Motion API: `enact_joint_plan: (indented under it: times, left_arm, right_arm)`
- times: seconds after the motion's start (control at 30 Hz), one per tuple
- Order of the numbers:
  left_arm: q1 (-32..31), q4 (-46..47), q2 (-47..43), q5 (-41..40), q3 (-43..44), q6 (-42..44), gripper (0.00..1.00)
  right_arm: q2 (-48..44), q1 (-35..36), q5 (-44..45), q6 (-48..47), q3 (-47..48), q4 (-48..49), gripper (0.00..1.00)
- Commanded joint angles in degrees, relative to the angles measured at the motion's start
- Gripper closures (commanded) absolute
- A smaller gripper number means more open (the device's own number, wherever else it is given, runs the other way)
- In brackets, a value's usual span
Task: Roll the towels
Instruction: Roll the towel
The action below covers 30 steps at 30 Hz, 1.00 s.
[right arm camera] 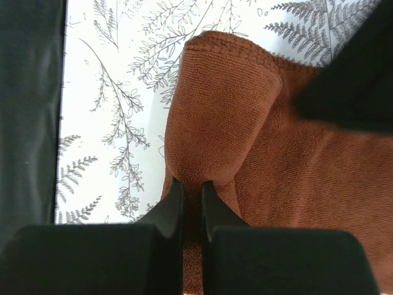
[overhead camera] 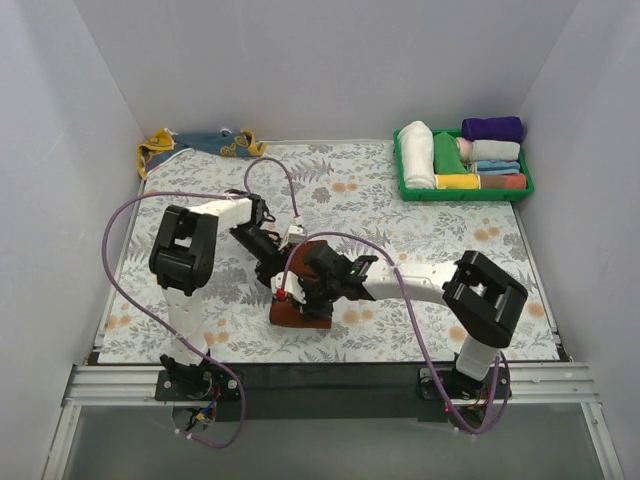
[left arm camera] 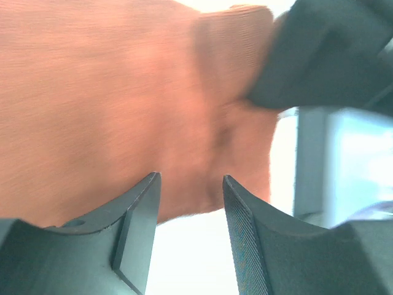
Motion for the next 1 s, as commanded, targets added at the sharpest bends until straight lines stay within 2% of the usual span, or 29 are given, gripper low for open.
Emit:
enact_joint_plan:
  times: [0.0,0.13,0.27,0.33,0.37,0.43,0.53,0.57,0.63,0.67,0.73,0.77,0.9,0.97]
  left_arm:
    - [4.4,8.5,-6.8,-8.1,3.1,3.5,0.58]
    - [9.9,11.0,-9.3,-9.6,3.8,3.0,0.57]
    - [13.4,20.1,-14.8,-15.9,0.1,-0.8,0.57]
    - [13.4,24.9,-23.3,-16.4,-6.2,-1.3,0.56]
    - [13.3,28.4,-26.4,-16.2,-8.2,-1.3,0.52]
    - [12.6,30.4,-35.5,-14.3,-13.6,0.1,0.49]
    - [7.4,31.7,-45.7,-16.9,-19.7,2.3,0.47]
    - [3.3,31.8,-48.0,-17.8,-21.3,2.5,0.47]
    - [-0.9,32.0,-53.9,-20.0,-24.2,2.2,0.45]
    - [-5.4,32.3,-56.7,-20.8,-27.2,1.8,0.44]
    - [-10.1,34.5,-58.6,-24.3,-30.0,-0.5,0.43]
    - [-14.7,35.6,-59.1,-26.0,-32.1,-1.3,0.43]
    - [-22.2,38.7,-57.5,-30.4,-33.3,-5.4,0.42]
    - [-25.8,40.1,-55.2,-32.4,-33.8,-8.4,0.39]
  right_arm:
    - [5.2,-1.9,-11.9,4.4,0.2,-9.6,0.99]
    - [8.0,-6.2,-19.1,7.2,4.6,-12.5,0.99]
    - [12.0,-10.8,-27.9,9.6,9.1,-15.6,0.99]
    - [15.1,-13.2,-30.5,10.1,11.1,-17.5,0.99]
    - [16.3,-13.8,-31.9,10.0,13.3,-18.5,0.99]
    - [20.3,-15.4,-36.4,8.8,15.6,-22.5,0.99]
    - [24.6,-16.7,-39.3,8.1,19.5,-26.2,0.99]
    - [25.2,-17.0,-39.9,8.1,20.0,-26.3,0.99]
    - [27.0,-17.6,-40.5,8.4,21.3,-26.6,0.99]
    - [28.4,-17.8,-40.8,8.3,21.8,-27.0,0.99]
    - [29.9,-17.9,-41.6,8.0,23.0,-28.5,0.99]
    - [30.6,-17.9,-42.0,7.7,23.7,-29.3,0.99]
    - [34.4,-18.9,-43.4,6.1,25.3,-32.5,0.97]
    - [35.5,-19.4,-43.7,5.9,25.8,-32.9,0.97]
